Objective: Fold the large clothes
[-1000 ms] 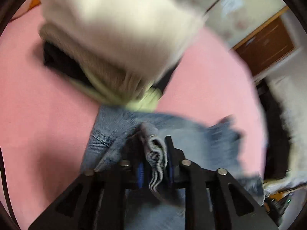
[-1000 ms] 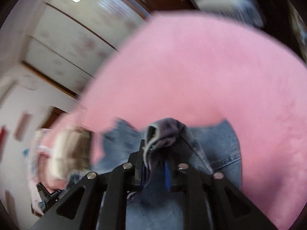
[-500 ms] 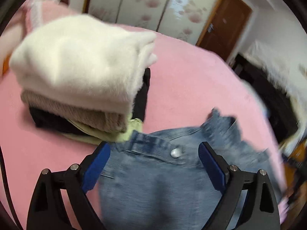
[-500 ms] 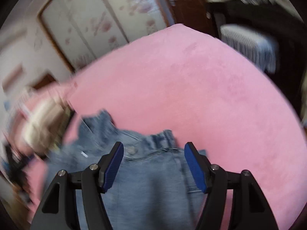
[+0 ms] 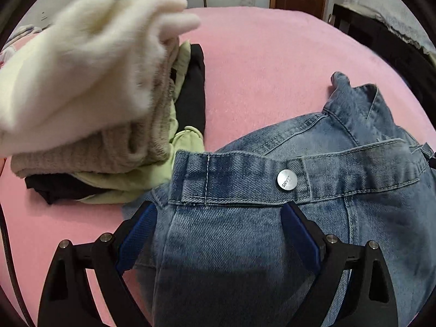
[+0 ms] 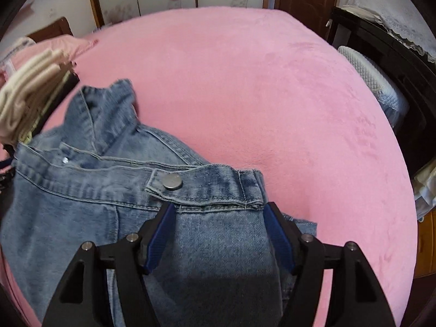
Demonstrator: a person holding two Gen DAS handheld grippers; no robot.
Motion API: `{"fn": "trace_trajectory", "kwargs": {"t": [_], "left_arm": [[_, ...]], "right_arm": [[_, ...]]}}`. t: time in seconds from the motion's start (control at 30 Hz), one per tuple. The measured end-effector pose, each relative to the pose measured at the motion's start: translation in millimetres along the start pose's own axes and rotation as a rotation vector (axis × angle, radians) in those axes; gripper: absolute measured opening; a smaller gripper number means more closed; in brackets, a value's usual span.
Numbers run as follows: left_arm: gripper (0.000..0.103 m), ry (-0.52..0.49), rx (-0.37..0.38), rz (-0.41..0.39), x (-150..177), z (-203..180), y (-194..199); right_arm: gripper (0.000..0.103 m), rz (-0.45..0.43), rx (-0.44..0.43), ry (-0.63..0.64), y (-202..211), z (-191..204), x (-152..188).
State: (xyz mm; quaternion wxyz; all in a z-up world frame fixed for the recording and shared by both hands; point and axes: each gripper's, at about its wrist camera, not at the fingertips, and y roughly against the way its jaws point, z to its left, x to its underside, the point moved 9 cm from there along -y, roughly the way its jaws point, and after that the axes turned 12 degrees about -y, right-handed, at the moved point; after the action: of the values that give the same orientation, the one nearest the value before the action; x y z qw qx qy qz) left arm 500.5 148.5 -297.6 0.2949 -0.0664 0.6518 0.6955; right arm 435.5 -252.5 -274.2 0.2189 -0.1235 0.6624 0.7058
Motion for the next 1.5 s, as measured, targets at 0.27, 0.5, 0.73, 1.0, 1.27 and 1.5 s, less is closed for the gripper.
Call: {"fn": "trace_trajectory", "kwargs": {"t": [0.27, 0.5, 0.73, 1.0, 1.27, 1.5], "left_arm": [[0.016, -0.063, -0.161, 0.011, -4, -15, 3], [0.012, -0.013, -0.263, -0.151, -13, 0, 64], [0.014, 0.051, -0.301, -0.179, -31, 9, 64], [0.026, 0.005, -0.382, -0.063, -19, -7, -9], [0.086, 0.06, -0.326, -0.03, -8, 11, 13], [0.086, -0.009, -0.286, -0.085, 3, -4, 84]], "right_arm": [[0.024, -0.025, 0.017, -0.056, -1, -9, 0], [0.016, -0.232, 0.007, -0.113, 55, -21, -12], [0.016, -0.338, -0.013, -0.185, 68, -19, -46], [0.032, -0.175, 0.106, -0.247, -19, -34, -27], [0.051, -0.102, 0.074, -0.328, 4, -52, -24], [0.051, -0.172, 0.022, -0.276, 79, -17, -21]]}}
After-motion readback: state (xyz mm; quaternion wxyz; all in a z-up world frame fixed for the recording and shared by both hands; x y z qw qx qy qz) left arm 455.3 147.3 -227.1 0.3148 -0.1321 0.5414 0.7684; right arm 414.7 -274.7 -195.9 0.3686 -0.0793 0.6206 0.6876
